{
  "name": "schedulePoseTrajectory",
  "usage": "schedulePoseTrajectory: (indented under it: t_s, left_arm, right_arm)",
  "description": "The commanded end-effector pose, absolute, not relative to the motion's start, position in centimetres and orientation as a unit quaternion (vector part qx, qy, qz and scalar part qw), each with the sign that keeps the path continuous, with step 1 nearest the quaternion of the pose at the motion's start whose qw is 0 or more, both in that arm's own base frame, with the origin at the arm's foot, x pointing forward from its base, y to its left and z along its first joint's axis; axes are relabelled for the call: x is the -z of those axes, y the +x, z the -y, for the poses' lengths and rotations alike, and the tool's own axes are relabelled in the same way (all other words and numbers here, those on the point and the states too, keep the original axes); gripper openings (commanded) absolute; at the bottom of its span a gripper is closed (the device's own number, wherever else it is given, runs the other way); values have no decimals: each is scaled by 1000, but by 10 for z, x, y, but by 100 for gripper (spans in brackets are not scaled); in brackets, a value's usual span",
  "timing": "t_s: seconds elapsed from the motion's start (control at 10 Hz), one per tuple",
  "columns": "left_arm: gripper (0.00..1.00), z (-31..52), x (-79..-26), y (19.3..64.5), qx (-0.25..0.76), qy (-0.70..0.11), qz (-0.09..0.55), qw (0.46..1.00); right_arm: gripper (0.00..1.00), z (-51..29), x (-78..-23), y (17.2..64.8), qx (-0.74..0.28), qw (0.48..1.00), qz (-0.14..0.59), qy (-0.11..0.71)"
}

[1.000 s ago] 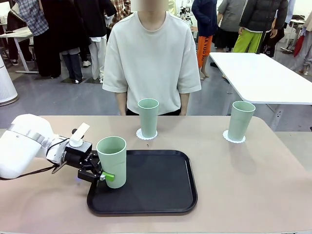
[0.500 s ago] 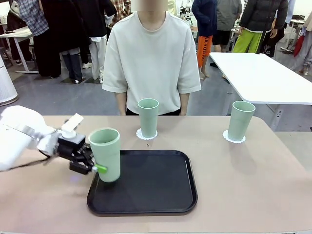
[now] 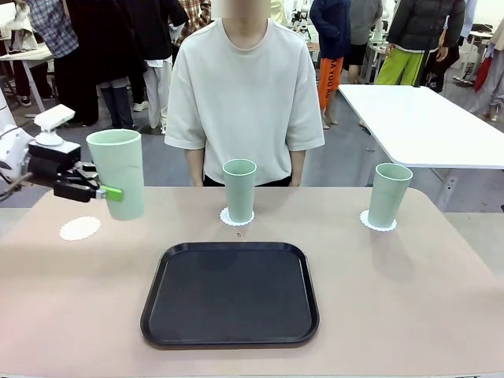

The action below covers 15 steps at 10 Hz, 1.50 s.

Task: Place coasters on the table and set cups on them.
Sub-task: Take one Reusable plastic cup from the Flat Tray and place it on a coaster set by the human.

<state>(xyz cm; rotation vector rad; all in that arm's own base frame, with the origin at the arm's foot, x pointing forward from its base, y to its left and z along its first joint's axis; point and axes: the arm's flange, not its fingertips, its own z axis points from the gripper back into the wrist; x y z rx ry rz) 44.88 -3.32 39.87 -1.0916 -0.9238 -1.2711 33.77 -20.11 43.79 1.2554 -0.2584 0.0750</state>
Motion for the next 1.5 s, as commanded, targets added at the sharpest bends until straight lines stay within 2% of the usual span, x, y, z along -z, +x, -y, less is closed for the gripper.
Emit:
schedulePoseTrajectory:
  t_s: [0.0,0.4,0.6,0.7,1.1,1.2,1.4]
  left_arm:
    - [81,3,-391,471,529,-463,400,588]
    - [81,-60,-398,477,554,-429,415,580]
    - [81,-62,-399,469,571,-431,405,569]
    - [81,-61,-397,475,544,-425,415,592]
    - [81,-61,-397,475,544,-425,415,592]
    - [84,-63,-395,473,553,-426,410,587]
    - [84,-101,-386,516,547,-430,427,578]
  right_arm:
    - [100,201,-440,339,-29,801,120,585]
    - [100,201,-440,339,-29,801,120,585]
    - [100,201,-440,339,-29,801,120,585]
    - [100,201,-440,339,-29,801,120,585]
    - [100,201,-440,339,-29,801,120,585]
    - [100,201,-440,339,-29,801,120,585]
    - [100,201,-440,339,-29,801,120,585]
